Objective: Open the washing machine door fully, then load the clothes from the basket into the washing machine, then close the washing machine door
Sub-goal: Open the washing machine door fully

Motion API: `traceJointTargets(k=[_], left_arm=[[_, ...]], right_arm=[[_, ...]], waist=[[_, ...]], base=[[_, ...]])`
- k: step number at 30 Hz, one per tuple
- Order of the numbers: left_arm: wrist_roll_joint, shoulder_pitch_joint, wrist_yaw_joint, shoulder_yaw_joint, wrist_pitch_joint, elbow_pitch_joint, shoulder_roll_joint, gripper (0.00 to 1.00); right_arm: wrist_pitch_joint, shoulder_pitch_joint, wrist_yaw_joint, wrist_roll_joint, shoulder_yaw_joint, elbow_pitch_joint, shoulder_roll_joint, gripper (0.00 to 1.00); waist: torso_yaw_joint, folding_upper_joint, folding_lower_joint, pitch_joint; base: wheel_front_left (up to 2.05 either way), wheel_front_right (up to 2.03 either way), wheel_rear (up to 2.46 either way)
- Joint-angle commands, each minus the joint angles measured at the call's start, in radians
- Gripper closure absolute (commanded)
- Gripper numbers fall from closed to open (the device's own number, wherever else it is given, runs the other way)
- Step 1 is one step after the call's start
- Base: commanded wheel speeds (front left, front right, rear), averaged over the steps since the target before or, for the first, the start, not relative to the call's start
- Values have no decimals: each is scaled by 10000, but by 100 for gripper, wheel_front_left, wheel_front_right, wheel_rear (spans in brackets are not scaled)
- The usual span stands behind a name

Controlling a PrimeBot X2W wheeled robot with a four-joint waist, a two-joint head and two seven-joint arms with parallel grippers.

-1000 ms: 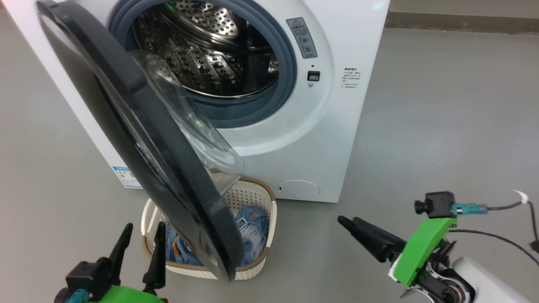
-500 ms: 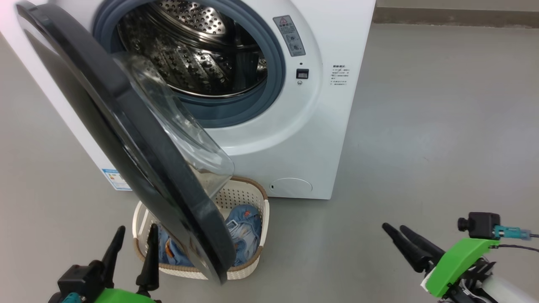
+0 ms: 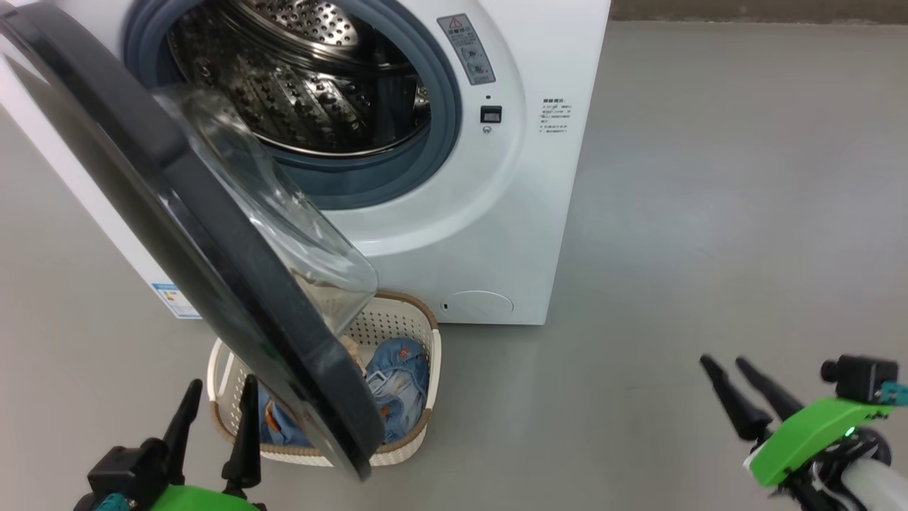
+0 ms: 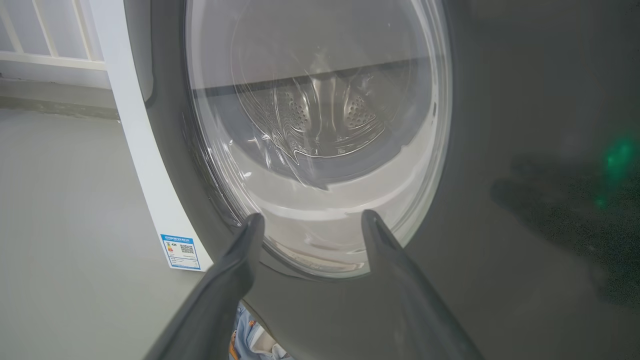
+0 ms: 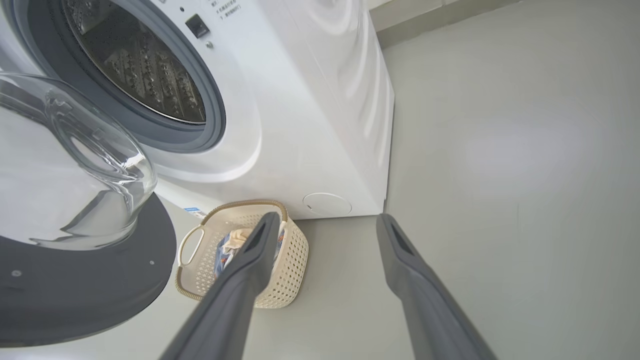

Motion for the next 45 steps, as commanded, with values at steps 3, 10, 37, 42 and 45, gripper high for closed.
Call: traceJointTargets(k=[3,10,37,42,45], left_arm=[[60,-217,-16,379,-65,-286,164,0],[65,-312,-16,347,-65,-302,187,0],[78,-410,-16,313,-65,-273,127,0],[78,-408,-16,319,-65,-240,130,33],[46,-434,-16,392,-65,-255,93,100]], right_arm=[[-129,126,16,-1429,-1369,-264,181,0],[-132,1177,16,-4756,-4303,-1276,1270,0],[-133,2812,16,-7618,-6357,-2458,2852,0],[-133,2828,16,-7698,-6320,-2450,2900,0],[-133,2863,16,-7728,-6319,-2459,2907,0]], waist=[[-29,0,0,78],[37,0,0,122],[182,0,0,122],[166,0,0,75],[187,0,0,7]], base=[[0,0,0],[0,0,0],[0,0,0],[0,0,0],[0,0,0]])
